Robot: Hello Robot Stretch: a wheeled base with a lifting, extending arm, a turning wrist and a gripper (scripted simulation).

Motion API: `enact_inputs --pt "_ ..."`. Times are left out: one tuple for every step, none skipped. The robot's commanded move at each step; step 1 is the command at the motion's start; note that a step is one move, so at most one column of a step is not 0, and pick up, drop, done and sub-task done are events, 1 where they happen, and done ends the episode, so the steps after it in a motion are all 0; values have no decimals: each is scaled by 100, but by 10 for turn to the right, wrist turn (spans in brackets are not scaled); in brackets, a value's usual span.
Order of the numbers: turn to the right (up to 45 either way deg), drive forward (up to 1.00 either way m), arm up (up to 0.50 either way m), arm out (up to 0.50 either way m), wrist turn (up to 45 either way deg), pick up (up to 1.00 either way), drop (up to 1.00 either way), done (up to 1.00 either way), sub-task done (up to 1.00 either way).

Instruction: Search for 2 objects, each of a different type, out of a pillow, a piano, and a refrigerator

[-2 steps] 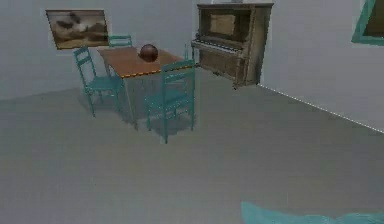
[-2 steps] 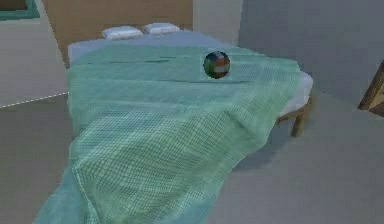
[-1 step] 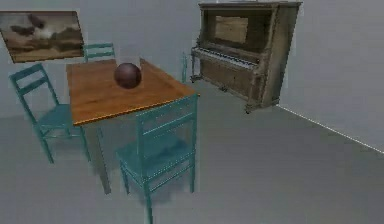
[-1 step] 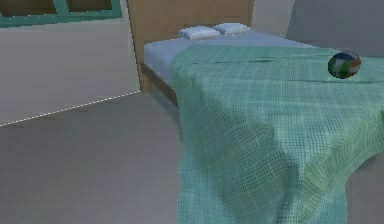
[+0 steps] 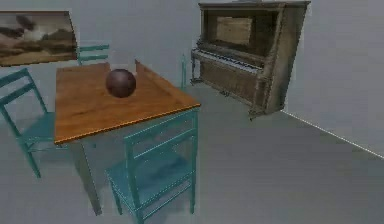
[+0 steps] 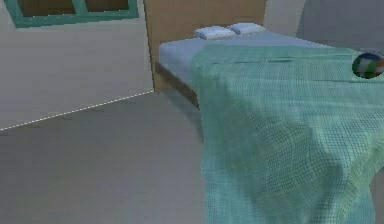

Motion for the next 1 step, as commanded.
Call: enact_inputs --pt "270 0 0 0 0 0 0 0 0"
